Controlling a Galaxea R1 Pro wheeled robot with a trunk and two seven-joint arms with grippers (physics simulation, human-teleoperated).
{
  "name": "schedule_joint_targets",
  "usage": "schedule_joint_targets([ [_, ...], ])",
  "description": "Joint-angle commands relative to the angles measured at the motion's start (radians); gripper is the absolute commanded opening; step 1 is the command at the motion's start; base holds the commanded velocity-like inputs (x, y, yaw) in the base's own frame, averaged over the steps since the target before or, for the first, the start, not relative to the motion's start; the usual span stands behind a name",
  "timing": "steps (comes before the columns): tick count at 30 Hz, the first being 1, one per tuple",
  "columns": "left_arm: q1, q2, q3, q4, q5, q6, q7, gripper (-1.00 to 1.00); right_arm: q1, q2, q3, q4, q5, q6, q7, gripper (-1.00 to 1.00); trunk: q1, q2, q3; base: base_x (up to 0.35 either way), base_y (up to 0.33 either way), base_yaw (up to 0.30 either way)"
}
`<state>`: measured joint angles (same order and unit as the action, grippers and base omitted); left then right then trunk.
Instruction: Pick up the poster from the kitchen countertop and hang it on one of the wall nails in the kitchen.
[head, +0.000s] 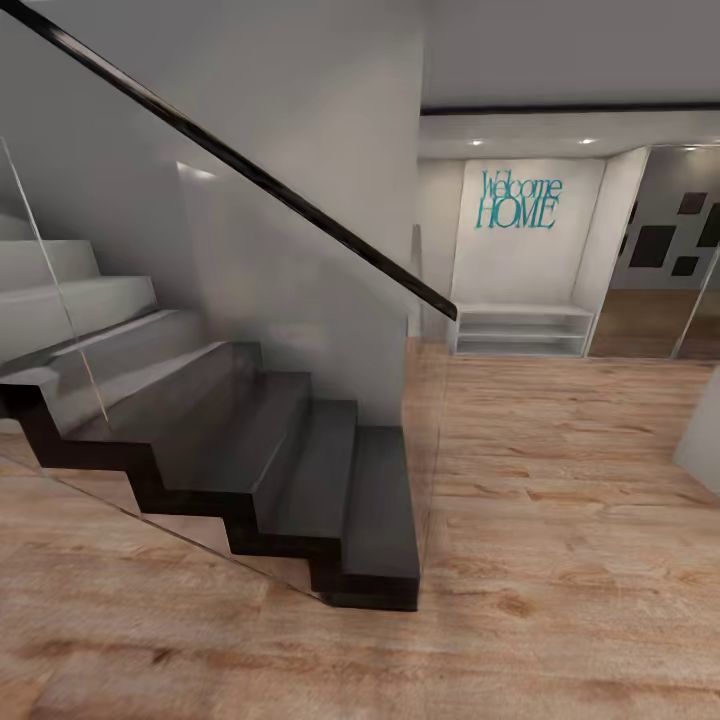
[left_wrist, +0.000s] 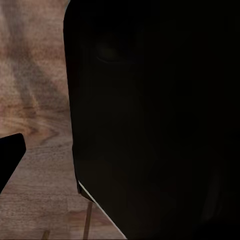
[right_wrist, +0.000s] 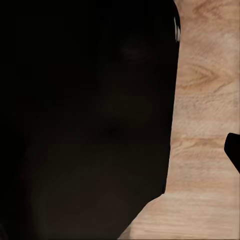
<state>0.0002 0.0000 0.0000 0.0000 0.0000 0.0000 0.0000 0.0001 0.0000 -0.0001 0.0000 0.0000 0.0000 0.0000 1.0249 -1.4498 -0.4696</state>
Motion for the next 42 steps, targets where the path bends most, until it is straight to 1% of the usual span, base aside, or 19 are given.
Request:
schedule_joint_targets([
  [1, 0.006, -0.006, 0.001, -0.006, -0.004, -0.006, -0.001, 1.0, -0.006, -0.006, -0.002, 0.006, 0.006, -0.006, -0.002, 1.0, 0.0, 0.0, 0.0, 0.0, 0.0, 0.0],
  [2, 0.011, -0.011, 0.001, -0.011, -0.003, -0.011, -0.002, 1.0, -0.012, -0.011, -0.002, 0.009, 0.008, -0.011, -0.002, 1.0, 0.0, 0.0, 0.0, 0.0, 0.0, 0.0],
  [6, 0.034, -0.034, 0.0, -0.034, -0.002, -0.034, -0.002, 1.0, -0.035, -0.012, -0.003, -0.004, 0.007, -0.034, -0.001, 1.0, 0.0, 0.0, 0.0, 0.0, 0.0, 0.0],
  [12, 0.034, -0.065, 0.0, -0.067, -0.002, -0.068, -0.002, 1.0, -0.069, -0.012, -0.003, -0.004, 0.007, -0.067, -0.001, 1.0, 0.0, 0.0, 0.0, 0.0, 0.0, 0.0],
  [19, 0.034, -0.065, 0.0, -0.106, -0.002, -0.072, -0.002, 1.0, -0.105, -0.012, -0.003, -0.004, 0.007, -0.107, -0.001, 1.0, 0.0, 0.0, 0.0, 0.0, 0.0, 0.0],
  [20, 0.029, -0.066, 0.002, -0.112, -0.003, -0.078, -0.002, 1.0, -0.111, -0.012, -0.003, -0.01, 0.005, -0.101, 0.0, 1.0, 0.0, 0.0, 0.0, 0.0, 0.0, 0.0],
  [23, 0.011, -0.071, 0.005, -0.129, -0.02, -0.095, -0.003, 1.0, -0.128, -0.014, 0.0, -0.027, 0.005, -0.118, 0.0, 1.0, 0.0, 0.0, 0.0, 0.0, 0.0, 0.0],
  [25, 0.006, -0.069, 0.01, -0.14, -0.032, -0.106, -0.003, 1.0, -0.14, -0.016, 0.001, -0.039, 0.005, -0.129, 0.0, 1.0, 0.0, 0.0, 0.0, 0.0, 0.0, 0.0],
  [26, 0.004, -0.066, 0.013, -0.492, -0.087, -0.171, -0.003, 1.0, -0.203, -0.021, 0.002, -0.218, 0.004, -0.243, 0.0, 1.0, 0.0, 0.0, 0.0, 0.0, 0.0, 0.0],
  [28, 0.003, -0.064, 0.014, -0.491, -0.091, -0.178, -0.003, 1.0, -0.207, -0.025, 0.003, -0.229, 0.005, -0.249, 0.0, 1.0, 0.0, 0.0, 0.0, 0.0, 0.0, 0.0],
  [30, 0.002, -0.062, 0.017, -0.489, -0.095, -0.209, -0.002, 1.0, -0.211, -0.029, 0.004, -0.241, 0.005, -0.256, 0.0, 1.0, 0.0, 0.0, 0.0, 0.0, 0.0, 0.0],
  [33, 0.002, -0.062, 0.017, -0.488, -0.096, -0.228, -0.002, 1.0, -0.213, -0.03, 0.004, -0.245, 0.006, -0.258, 0.0, 1.0, 0.0, 0.0, 0.0, 0.0, 0.0, 0.006],
  [36, 0.001, -0.062, 0.016, -0.488, -0.097, -0.236, -0.002, 1.0, -0.213, -0.03, 0.005, -0.246, 0.006, -0.259, -0.001, 1.0, 0.0, 0.0, 0.0, 0.0, 0.0, 0.089],
  [42, 0.002, -0.061, 0.015, -0.488, -0.098, -0.24, -0.002, 1.0, -0.213, -0.031, 0.005, -0.247, 0.006, -0.259, -0.002, 1.0, 0.0, 0.0, 0.0, 0.0, -0.012, 0.241],
])
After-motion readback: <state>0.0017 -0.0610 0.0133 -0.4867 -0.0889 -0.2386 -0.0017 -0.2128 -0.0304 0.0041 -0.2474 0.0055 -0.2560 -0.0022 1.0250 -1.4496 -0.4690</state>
